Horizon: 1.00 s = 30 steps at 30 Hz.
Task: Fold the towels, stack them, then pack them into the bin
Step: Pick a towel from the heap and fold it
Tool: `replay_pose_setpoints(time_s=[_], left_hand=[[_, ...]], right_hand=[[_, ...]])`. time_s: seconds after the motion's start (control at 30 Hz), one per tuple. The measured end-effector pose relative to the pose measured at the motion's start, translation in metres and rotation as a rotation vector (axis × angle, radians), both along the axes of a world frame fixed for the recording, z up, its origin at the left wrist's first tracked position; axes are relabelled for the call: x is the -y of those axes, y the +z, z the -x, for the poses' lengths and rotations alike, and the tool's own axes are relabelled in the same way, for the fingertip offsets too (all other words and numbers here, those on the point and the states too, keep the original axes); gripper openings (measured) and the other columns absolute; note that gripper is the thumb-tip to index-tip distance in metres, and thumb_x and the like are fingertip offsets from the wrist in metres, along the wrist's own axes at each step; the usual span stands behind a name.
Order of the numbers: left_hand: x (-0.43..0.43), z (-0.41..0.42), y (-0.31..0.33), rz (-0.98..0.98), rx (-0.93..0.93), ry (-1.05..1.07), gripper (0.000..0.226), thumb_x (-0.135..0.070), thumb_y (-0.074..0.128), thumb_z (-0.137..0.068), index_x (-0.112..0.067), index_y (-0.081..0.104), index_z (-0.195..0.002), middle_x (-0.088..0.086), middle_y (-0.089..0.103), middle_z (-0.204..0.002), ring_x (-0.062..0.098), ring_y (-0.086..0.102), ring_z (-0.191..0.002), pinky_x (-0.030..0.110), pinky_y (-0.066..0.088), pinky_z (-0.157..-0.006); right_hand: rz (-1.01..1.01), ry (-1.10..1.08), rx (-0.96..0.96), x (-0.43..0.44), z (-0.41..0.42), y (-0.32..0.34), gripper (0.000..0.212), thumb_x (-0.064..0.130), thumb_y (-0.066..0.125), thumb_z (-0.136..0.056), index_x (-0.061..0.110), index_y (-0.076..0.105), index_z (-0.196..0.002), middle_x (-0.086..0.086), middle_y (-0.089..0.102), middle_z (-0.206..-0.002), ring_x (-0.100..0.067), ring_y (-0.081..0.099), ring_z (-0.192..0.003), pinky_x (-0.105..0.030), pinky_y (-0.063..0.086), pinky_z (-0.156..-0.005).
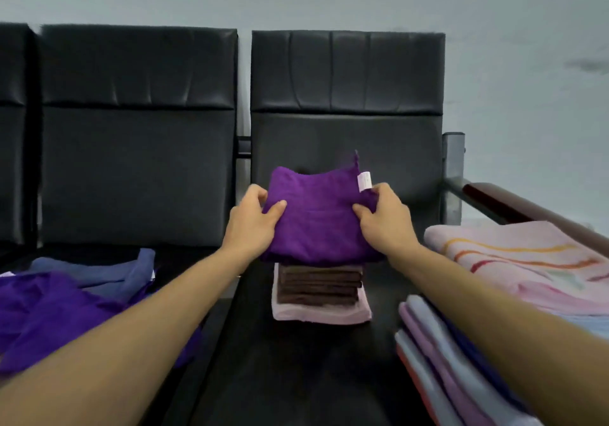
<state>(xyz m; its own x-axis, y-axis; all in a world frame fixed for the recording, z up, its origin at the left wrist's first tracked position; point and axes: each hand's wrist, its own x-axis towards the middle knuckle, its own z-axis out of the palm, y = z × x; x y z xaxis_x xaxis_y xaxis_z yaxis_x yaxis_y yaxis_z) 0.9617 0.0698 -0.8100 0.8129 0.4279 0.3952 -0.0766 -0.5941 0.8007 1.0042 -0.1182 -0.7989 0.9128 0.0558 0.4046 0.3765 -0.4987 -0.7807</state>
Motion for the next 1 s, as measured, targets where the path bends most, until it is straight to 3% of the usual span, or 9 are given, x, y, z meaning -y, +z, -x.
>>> replay_pose_setpoints(time_s=[0.2, 0.3, 0.4, 0.47, 0.53, 0.6, 0.73, 0.87, 1.0], left_hand=[[-0.007, -0.080, -0.018, 0.070, -0.112, 0.050, 0.031, -0.027, 0.061, -0.092, -0.010, 0.051, -0.116, 0.009, 0.058, -0.116, 0.019, 0.052, -0.094, 0.029, 0.040, -0.078], [-0.007, -0.096, -0.040, 0.093, -0.299, 0.015, 0.041, -0.019, 0.061, -0.088, -0.009, 0.046, -0.126, 0.011, 0.055, -0.122, 0.025, 0.054, -0.102, 0.029, 0.043, -0.080], [-0.006, -0.095, -0.058, 0.145, -0.319, -0.019, 0.048, -0.018, 0.063, -0.087, -0.006, 0.046, -0.130, 0.011, 0.055, -0.126, 0.022, 0.053, -0.103, 0.028, 0.041, -0.086], [-0.009, -0.084, -0.063, 0.269, -0.257, -0.053, 0.053, -0.018, 0.061, -0.089, -0.008, 0.042, -0.137, 0.009, 0.054, -0.128, 0.020, 0.055, -0.106, 0.030, 0.044, -0.090], [-0.013, -0.062, -0.061, 0.387, -0.211, -0.071, 0.055, -0.017, 0.058, -0.091, -0.012, 0.037, -0.142, 0.008, 0.055, -0.126, 0.021, 0.058, -0.105, 0.035, 0.048, -0.092], [-0.019, -0.034, -0.060, 0.462, -0.195, -0.071, 0.053, -0.011, 0.055, -0.093, -0.013, 0.036, -0.142, 0.009, 0.055, -0.125, 0.022, 0.062, -0.099, 0.037, 0.052, -0.088], [-0.044, 0.052, -0.047, 0.551, -0.144, -0.036, 0.034, -0.003, 0.050, -0.094, -0.009, 0.050, -0.128, 0.006, 0.059, -0.099, 0.019, 0.062, -0.081, 0.028, 0.050, -0.065], [-0.076, 0.132, -0.036, 0.623, -0.050, 0.104, 0.020, 0.000, 0.045, -0.095, -0.012, 0.059, -0.101, 0.005, 0.061, -0.089, 0.016, 0.059, -0.069, 0.023, 0.045, -0.055], [-0.115, 0.185, -0.038, 0.569, 0.083, 0.325, 0.023, -0.003, 0.043, -0.093, -0.017, 0.058, -0.083, 0.009, 0.062, -0.078, 0.016, 0.056, -0.059, 0.025, 0.042, -0.051]], right_hand=[[-0.041, -0.065, -0.121, -0.017, -0.083, -0.024, 0.037, 0.019, 0.059, -0.093, 0.009, 0.049, -0.128, -0.008, 0.058, -0.123, -0.019, 0.055, -0.103, -0.025, 0.042, -0.080], [0.165, -0.096, -0.301, -0.022, -0.104, -0.052, 0.047, 0.023, 0.060, -0.092, 0.004, 0.043, -0.131, -0.015, 0.055, -0.127, -0.028, 0.057, -0.111, -0.031, 0.045, -0.082], [0.387, -0.107, -0.399, -0.024, -0.105, -0.064, 0.057, 0.022, 0.059, -0.091, -0.001, 0.033, -0.138, -0.018, 0.052, -0.131, -0.030, 0.055, -0.113, -0.027, 0.041, -0.076], [0.430, -0.118, -0.355, -0.025, -0.098, -0.061, 0.057, 0.019, 0.058, -0.091, 0.000, 0.031, -0.137, -0.019, 0.048, -0.133, -0.033, 0.051, -0.118, -0.031, 0.042, -0.082], [0.524, -0.154, -0.194, -0.025, -0.084, -0.053, 0.053, 0.017, 0.056, -0.089, 0.002, 0.034, -0.135, -0.020, 0.043, -0.136, -0.037, 0.041, -0.124, -0.041, 0.040, -0.095], [0.574, -0.164, 0.012, -0.026, -0.067, -0.046, 0.045, 0.015, 0.053, -0.088, 0.007, 0.041, -0.131, -0.018, 0.042, -0.134, -0.036, 0.037, -0.124, -0.045, 0.038, -0.099], [0.543, 0.070, 0.182, -0.060, -0.017, -0.035, 0.033, 0.015, 0.052, -0.089, 0.010, 0.053, -0.122, -0.015, 0.049, -0.124, -0.033, 0.041, -0.117, -0.040, 0.037, -0.099], [0.575, 0.337, 0.110, -0.111, 0.041, -0.038, 0.016, 0.018, 0.055, -0.088, 0.011, 0.063, -0.101, -0.012, 0.065, -0.107, -0.030, 0.056, -0.106, -0.034, 0.044, -0.087], [0.633, 0.503, 0.003, -0.159, 0.082, -0.052, 0.015, 0.025, 0.057, -0.090, 0.014, 0.064, -0.098, -0.006, 0.069, -0.101, -0.022, 0.061, -0.099, -0.030, 0.046, -0.082]])
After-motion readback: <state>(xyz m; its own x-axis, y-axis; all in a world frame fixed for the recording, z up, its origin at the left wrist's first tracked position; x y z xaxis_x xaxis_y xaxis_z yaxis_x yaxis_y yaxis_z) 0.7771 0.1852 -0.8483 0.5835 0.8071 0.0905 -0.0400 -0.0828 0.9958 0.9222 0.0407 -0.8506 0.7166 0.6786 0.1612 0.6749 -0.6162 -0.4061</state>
